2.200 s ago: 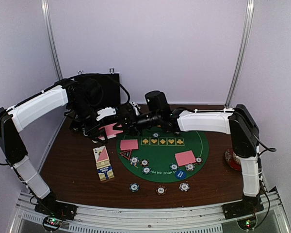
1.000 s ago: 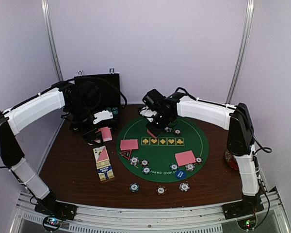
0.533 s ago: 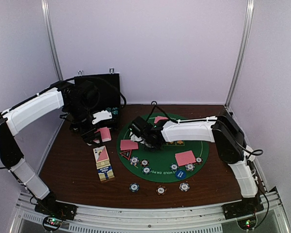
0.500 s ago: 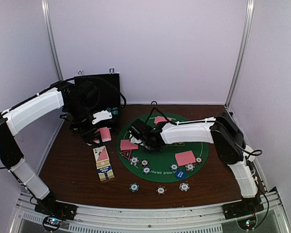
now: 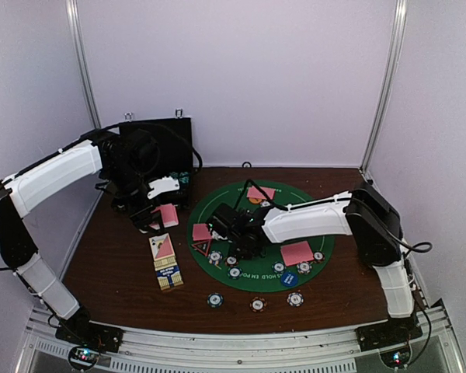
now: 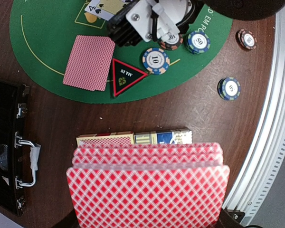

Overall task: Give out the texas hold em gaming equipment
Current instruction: Flop the poker card in the community card area, then pick up the poker card from the face-down deck piles.

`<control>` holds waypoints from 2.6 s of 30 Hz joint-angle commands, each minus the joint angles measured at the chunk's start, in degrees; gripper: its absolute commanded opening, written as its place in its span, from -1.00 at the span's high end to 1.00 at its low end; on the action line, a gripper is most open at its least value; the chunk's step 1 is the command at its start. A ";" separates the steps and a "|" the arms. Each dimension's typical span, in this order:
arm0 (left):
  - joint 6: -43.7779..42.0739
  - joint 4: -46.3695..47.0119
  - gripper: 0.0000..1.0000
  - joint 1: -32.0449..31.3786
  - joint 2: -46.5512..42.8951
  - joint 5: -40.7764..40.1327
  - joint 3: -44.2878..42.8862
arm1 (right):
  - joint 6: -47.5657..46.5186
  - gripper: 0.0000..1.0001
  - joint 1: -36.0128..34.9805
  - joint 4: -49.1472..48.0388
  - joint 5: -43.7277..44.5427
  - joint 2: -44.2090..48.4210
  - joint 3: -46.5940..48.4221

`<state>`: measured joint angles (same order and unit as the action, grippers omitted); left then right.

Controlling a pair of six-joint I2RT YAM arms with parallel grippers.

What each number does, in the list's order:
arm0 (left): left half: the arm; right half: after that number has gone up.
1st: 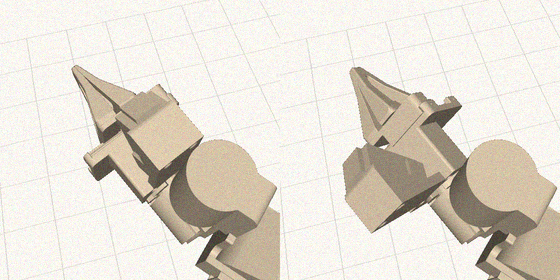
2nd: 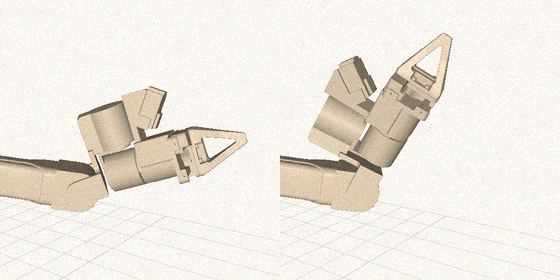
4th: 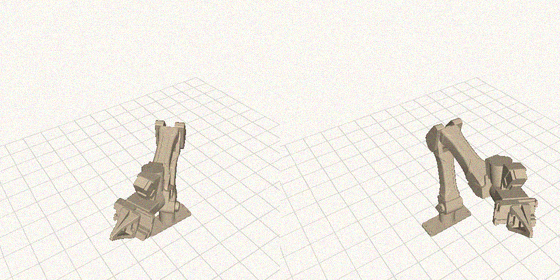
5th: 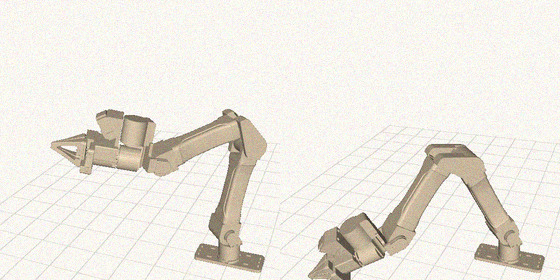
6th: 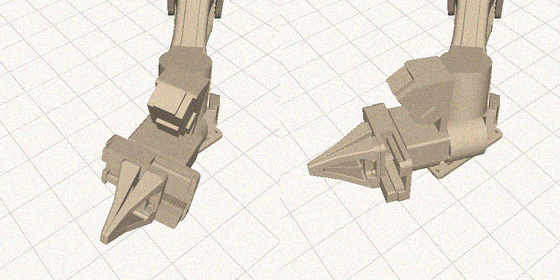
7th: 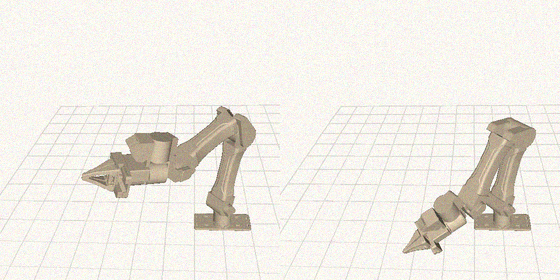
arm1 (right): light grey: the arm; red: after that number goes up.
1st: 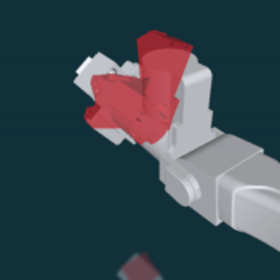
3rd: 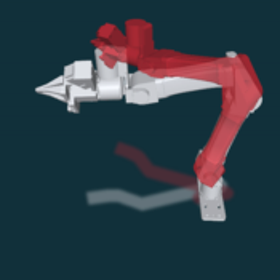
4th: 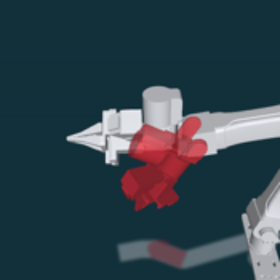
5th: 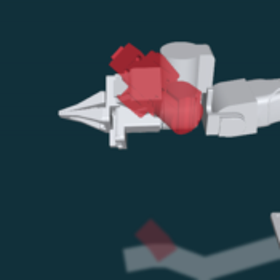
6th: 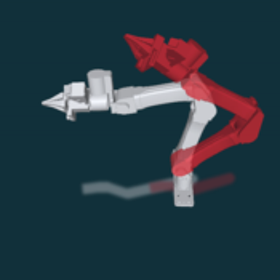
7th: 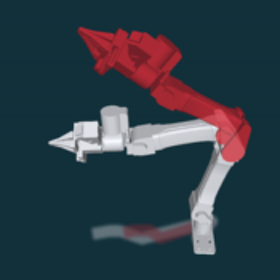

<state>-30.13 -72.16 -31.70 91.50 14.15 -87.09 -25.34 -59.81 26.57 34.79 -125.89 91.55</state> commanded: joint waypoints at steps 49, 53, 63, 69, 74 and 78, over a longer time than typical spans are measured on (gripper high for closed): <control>-0.68 0.15 0.86 0.22 1.29 4.55 -5.10 | 95.55 -0.71 9.68 -42.74 -91.29 1.86 5.55; -0.63 0.15 0.86 0.15 1.35 4.91 -5.11 | 96.80 -0.68 9.32 -43.61 -91.47 -0.26 7.77; -0.70 0.03 0.86 0.15 1.42 4.91 -5.68 | 98.11 -0.56 8.57 -42.16 -92.93 -4.58 12.69; -0.80 -0.20 0.85 0.22 1.55 4.86 -5.81 | 96.80 -0.44 8.78 -39.36 -94.25 -5.50 13.48; -0.81 -0.29 0.85 0.16 1.43 4.99 -5.90 | 95.89 -0.32 10.37 -37.92 -94.24 -4.31 11.54; -0.90 -0.37 0.86 0.18 1.48 4.69 -5.90 | 94.19 -0.25 11.73 -35.94 -93.77 -2.56 10.27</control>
<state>-30.48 -72.51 -31.70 93.34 17.93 -90.67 71.29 -49.95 -12.84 -58.98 -130.61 102.94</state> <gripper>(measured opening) 0.656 0.638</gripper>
